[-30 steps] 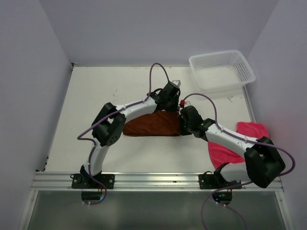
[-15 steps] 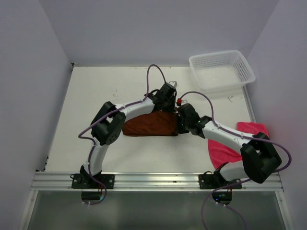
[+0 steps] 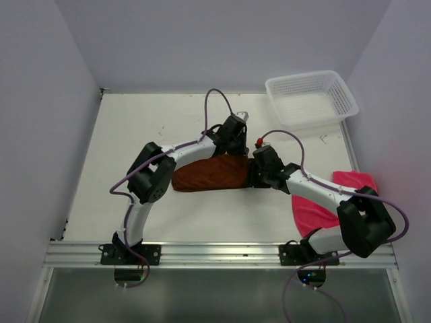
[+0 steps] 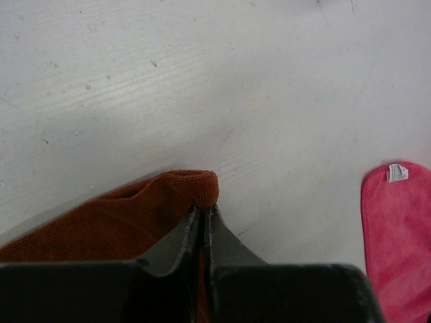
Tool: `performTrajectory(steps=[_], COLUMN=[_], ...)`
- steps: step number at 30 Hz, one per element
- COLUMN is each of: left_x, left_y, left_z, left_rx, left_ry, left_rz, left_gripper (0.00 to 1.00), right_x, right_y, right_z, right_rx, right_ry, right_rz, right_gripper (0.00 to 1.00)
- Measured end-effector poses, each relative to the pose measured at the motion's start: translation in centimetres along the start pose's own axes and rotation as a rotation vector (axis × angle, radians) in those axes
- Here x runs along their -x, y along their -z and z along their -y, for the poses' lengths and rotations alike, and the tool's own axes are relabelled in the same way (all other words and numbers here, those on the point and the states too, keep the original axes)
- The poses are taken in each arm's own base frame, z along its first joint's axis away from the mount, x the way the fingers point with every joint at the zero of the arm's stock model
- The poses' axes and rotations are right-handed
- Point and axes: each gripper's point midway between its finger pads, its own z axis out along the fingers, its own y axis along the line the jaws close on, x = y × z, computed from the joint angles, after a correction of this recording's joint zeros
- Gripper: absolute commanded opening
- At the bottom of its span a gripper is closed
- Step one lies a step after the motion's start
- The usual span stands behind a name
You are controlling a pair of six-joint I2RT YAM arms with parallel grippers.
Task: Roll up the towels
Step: Roll the towel
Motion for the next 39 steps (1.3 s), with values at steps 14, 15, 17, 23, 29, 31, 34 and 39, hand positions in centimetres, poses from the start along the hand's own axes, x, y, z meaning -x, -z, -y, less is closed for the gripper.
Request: performTrajectory(steps=[14, 15, 17, 23, 29, 31, 34, 39], left_x=[-0.1, -0.1, -0.1, 0.0, 0.3, 0.3, 0.3, 0.4], left_y=[0.0, 0.0, 0.0, 0.1, 0.2, 0.2, 0.2, 0.2], left_z=[0.1, 0.1, 0.1, 0.3, 0.6, 0.6, 0.7, 0.8], left_rx=[-0.007, -0.008, -0.008, -0.014, -0.022, -0.026, -0.029, -0.033], left_ry=[-0.008, -0.008, -0.008, -0.009, -0.013, -0.016, -0.016, -0.016], left_rz=[-0.005, -0.005, -0.005, -0.006, -0.001, -0.001, -0.003, -0.002], left_gripper=[0.02, 0.02, 0.02, 0.03, 0.03, 0.03, 0.03, 0.03], right_x=[0.2, 0.2, 0.1, -0.2, -0.2, -0.3, -0.3, -0.1], right_y=[-0.3, -0.3, -0.4, -0.6, -0.6, -0.6, -0.5, -0.5], right_z=[-0.4, -0.4, -0.2, 0.7, 1.7, 1.9, 2.2, 2.3], right_rx=[0.041, 0.041, 0.037, 0.007, -0.047, -0.062, -0.084, -0.110], right_ry=[-0.043, -0.039, -0.032, 0.004, 0.047, 0.062, 0.083, 0.109], right_rz=[0.006, 0.006, 0.007, 0.007, 0.023, 0.024, 0.026, 0.030], right_gripper=[0.08, 0.05, 0.00, 0.00, 0.00, 0.00, 0.00, 0.00])
